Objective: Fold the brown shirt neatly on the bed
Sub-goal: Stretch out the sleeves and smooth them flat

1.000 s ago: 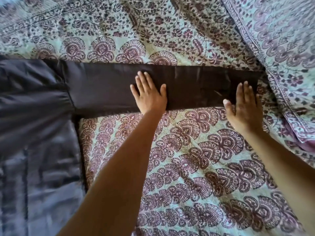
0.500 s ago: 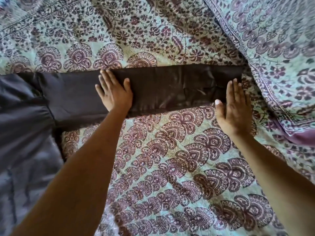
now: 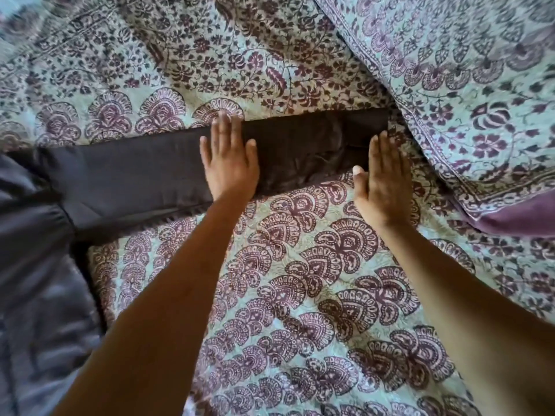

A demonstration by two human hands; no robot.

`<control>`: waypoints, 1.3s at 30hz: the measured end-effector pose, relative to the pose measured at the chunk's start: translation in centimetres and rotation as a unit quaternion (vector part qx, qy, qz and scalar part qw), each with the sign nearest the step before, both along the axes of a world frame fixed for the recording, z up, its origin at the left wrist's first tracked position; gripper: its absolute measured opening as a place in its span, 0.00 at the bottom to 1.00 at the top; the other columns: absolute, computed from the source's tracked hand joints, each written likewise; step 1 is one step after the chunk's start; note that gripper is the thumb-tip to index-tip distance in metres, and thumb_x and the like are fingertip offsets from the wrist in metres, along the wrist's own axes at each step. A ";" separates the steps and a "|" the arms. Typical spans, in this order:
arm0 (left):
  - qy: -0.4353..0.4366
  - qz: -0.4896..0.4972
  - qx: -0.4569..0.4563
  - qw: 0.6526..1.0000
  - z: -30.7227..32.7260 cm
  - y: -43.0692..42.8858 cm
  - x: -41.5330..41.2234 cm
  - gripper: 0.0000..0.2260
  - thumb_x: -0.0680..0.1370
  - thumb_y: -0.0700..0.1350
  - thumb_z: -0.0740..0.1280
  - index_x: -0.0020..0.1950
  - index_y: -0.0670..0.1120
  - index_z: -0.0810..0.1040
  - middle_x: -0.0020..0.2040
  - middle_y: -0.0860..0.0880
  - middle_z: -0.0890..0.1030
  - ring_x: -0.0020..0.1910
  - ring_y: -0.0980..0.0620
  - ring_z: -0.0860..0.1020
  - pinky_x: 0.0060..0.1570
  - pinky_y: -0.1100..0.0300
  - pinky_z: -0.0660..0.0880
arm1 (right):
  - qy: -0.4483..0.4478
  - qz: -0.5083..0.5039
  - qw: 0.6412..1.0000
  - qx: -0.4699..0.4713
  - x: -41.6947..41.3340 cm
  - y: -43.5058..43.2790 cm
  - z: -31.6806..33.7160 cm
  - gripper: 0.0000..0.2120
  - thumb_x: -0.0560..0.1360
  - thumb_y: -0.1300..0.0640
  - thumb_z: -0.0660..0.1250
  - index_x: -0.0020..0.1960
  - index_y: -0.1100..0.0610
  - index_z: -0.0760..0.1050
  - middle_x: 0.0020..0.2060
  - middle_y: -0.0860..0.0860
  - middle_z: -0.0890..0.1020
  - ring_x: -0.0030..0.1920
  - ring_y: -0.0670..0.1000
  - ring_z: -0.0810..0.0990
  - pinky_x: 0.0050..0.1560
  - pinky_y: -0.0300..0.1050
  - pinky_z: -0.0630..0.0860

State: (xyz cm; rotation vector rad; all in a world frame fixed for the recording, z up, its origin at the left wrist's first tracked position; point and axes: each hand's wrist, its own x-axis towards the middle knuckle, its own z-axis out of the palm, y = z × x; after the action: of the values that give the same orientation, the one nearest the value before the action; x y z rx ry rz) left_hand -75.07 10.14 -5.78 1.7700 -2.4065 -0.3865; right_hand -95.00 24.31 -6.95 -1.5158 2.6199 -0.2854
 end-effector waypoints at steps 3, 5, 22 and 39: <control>-0.058 0.064 0.015 0.996 -1.2 -0.4 4.4 0.25 0.82 0.55 0.48 0.77 0.50 0.50 0.78 0.47 0.49 0.77 0.47 0.48 0.74 0.45 0.42 | 0.005 0.007 1.000 -0.015 2.1 -1.7 1.1 0.31 0.77 0.46 0.42 0.74 0.63 0.53 0.75 0.58 0.55 0.75 0.56 0.53 0.73 0.49 0.43; -0.057 0.055 0.014 0.997 -1.9 -0.4 4.4 0.24 0.82 0.55 0.49 0.77 0.51 0.51 0.78 0.47 0.49 0.77 0.47 0.48 0.74 0.45 0.43 | -0.002 0.075 0.997 -0.015 5.1 -4.3 1.4 0.30 0.78 0.46 0.43 0.75 0.62 0.50 0.75 0.58 0.52 0.75 0.55 0.50 0.73 0.49 0.41; -0.055 0.040 0.077 0.995 -1.1 -0.9 4.2 0.25 0.81 0.56 0.47 0.77 0.53 0.48 0.78 0.48 0.46 0.77 0.48 0.45 0.74 0.44 0.40 | 0.038 0.145 0.975 0.162 -0.6 -4.5 1.4 0.33 0.78 0.38 0.42 0.76 0.56 0.44 0.76 0.51 0.47 0.76 0.54 0.45 0.74 0.51 0.41; 0.050 0.169 -0.025 0.984 20.7 17.6 23.6 0.26 0.71 0.57 0.60 0.67 0.49 0.72 0.67 0.48 0.73 0.67 0.45 0.69 0.65 0.48 0.65 | -0.149 0.221 0.953 -0.145 22.3 8.3 17.5 0.25 0.74 0.53 0.55 0.67 0.64 0.68 0.62 0.60 0.75 0.63 0.58 0.72 0.62 0.55 0.68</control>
State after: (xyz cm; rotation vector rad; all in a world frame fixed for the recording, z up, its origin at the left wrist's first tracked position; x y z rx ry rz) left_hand -51.44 27.75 14.95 2.0336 -1.9799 -0.3589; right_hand -72.67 32.65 10.51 -1.9175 2.0064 -0.8073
